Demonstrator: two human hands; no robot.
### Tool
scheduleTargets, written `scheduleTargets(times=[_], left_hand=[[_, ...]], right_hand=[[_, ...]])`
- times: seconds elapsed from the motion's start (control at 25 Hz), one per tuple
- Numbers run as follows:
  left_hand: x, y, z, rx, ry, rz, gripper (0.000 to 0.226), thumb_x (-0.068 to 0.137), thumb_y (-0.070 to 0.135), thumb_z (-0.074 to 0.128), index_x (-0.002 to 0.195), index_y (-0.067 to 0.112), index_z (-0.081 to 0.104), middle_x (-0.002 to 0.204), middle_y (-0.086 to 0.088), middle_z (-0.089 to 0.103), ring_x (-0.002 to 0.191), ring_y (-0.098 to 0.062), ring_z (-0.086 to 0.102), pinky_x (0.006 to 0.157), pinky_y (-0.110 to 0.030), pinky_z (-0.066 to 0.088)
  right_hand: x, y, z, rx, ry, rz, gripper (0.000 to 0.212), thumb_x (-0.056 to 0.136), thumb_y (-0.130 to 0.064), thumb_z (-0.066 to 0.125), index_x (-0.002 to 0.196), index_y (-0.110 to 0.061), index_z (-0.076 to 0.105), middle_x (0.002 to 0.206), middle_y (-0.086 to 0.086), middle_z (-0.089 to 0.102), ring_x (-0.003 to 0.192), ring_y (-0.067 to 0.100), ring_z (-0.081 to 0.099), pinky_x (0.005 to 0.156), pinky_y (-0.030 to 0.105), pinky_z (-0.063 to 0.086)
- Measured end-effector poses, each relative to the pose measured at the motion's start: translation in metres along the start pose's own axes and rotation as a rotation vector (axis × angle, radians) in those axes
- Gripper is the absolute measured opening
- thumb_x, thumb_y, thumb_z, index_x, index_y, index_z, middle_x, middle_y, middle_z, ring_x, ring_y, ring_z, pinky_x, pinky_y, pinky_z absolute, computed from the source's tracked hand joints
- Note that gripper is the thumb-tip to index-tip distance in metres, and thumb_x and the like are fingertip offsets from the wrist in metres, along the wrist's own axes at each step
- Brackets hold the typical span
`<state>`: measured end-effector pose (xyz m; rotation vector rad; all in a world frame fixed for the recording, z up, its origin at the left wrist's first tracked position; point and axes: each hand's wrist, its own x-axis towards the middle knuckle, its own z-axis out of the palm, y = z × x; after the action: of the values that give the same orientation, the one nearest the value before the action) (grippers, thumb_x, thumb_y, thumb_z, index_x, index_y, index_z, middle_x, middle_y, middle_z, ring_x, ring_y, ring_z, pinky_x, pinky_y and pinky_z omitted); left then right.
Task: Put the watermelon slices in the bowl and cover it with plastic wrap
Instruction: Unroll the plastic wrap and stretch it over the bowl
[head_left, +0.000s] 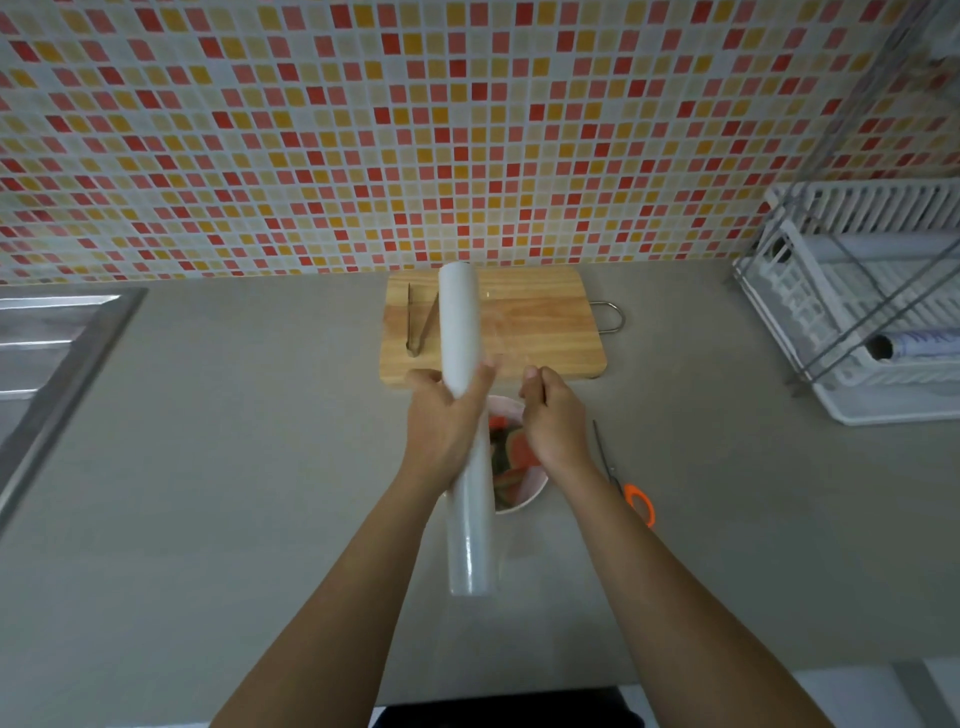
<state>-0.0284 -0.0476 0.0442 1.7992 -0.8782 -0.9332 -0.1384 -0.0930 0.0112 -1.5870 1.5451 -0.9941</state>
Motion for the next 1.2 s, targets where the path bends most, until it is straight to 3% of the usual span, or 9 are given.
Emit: scheduleTargets(times=[0.08,0.28,0.36,0.52,0.68,0.76,0.96,1.04,1.2], left_hand=[[0.005,0.000,0.000,0.037,-0.026,-0.002,0.056,0.071,0.053,0.073,0.097,0.017,0.040,0.089,0.004,0.055,0.078,-0.008,0.060,0.057,-0.024,0.045],[0.014,-0.006,-0.003,-0.059,-0.043,-0.084,0.033,0.082,0.050,0.061,0.095,0.021,0.058,0.095,-0.001,0.064,0.089,-0.022,0.064,0.083,-0.046,0.054],[0.011,-0.007,-0.002,-0.038,-0.014,-0.026,0.033,0.083,0.049,0.060,0.098,0.020,0.058,0.091,0.003,0.064,0.087,-0.019,0.064,0.078,-0.039,0.054],[0.002,0.006,0.005,0.114,0.117,0.204,0.034,0.079,0.051,0.066,0.097,0.027,0.051,0.080,0.022,0.055,0.071,0.012,0.056,0.055,-0.006,0.041],[0.009,0.024,0.007,0.081,0.180,0.339,0.039,0.080,0.046,0.068,0.104,0.021,0.051,0.085,0.018,0.056,0.074,0.018,0.054,0.057,-0.001,0.039],[0.015,0.032,0.007,0.080,0.201,0.369,0.045,0.080,0.046,0.068,0.109,0.016,0.053,0.090,0.011,0.060,0.076,0.005,0.059,0.057,-0.005,0.042],[0.022,0.037,0.011,0.146,0.244,0.423,0.047,0.081,0.047,0.067,0.111,0.013,0.052,0.102,-0.001,0.061,0.080,-0.006,0.057,0.058,-0.007,0.041],[0.022,0.039,0.011,0.166,0.234,0.432,0.048,0.081,0.047,0.067,0.111,0.012,0.052,0.102,-0.002,0.061,0.081,-0.009,0.058,0.059,-0.008,0.041],[0.023,0.044,0.005,0.163,0.191,0.365,0.045,0.080,0.051,0.065,0.108,0.018,0.056,0.092,0.008,0.060,0.075,0.000,0.057,0.055,-0.006,0.039]], right_hand=[[0.002,0.005,-0.004,0.004,0.001,0.005,0.032,0.098,-0.023,0.038,0.080,-0.003,0.055,0.071,0.003,0.056,0.068,0.021,0.049,0.057,0.026,0.024],[0.005,0.014,-0.013,0.015,-0.039,0.038,0.029,0.099,-0.028,0.036,0.079,-0.014,0.052,0.063,-0.011,0.050,0.067,0.017,0.051,0.053,0.021,0.027],[0.006,0.014,-0.014,0.030,-0.032,0.051,0.029,0.099,-0.029,0.037,0.077,-0.016,0.051,0.063,-0.010,0.050,0.067,0.020,0.052,0.057,0.024,0.029],[0.005,0.007,-0.015,0.197,-0.019,0.187,0.039,0.096,-0.047,0.031,0.075,-0.021,0.053,0.064,-0.003,0.054,0.066,0.022,0.056,0.068,0.037,0.046],[-0.014,-0.006,-0.015,0.380,-0.326,0.443,0.080,0.079,-0.077,0.007,0.087,-0.027,0.069,0.068,-0.004,0.063,0.070,0.016,0.061,0.073,0.036,0.049],[-0.034,-0.009,-0.008,0.370,-0.357,0.409,0.072,0.083,-0.072,0.015,0.073,-0.027,0.070,0.061,-0.004,0.064,0.063,0.016,0.063,0.067,0.034,0.050],[-0.042,-0.012,0.005,0.245,0.003,0.190,0.036,0.098,-0.034,0.030,0.074,-0.019,0.051,0.068,0.001,0.059,0.072,0.029,0.059,0.068,0.035,0.044],[-0.041,-0.009,0.005,0.181,0.063,0.109,0.034,0.100,-0.029,0.029,0.078,-0.016,0.051,0.063,-0.008,0.054,0.065,0.020,0.053,0.059,0.029,0.032],[-0.038,0.004,-0.002,0.140,0.123,0.018,0.031,0.099,-0.026,0.034,0.074,-0.015,0.048,0.059,-0.010,0.049,0.057,0.003,0.049,0.051,0.021,0.028]])
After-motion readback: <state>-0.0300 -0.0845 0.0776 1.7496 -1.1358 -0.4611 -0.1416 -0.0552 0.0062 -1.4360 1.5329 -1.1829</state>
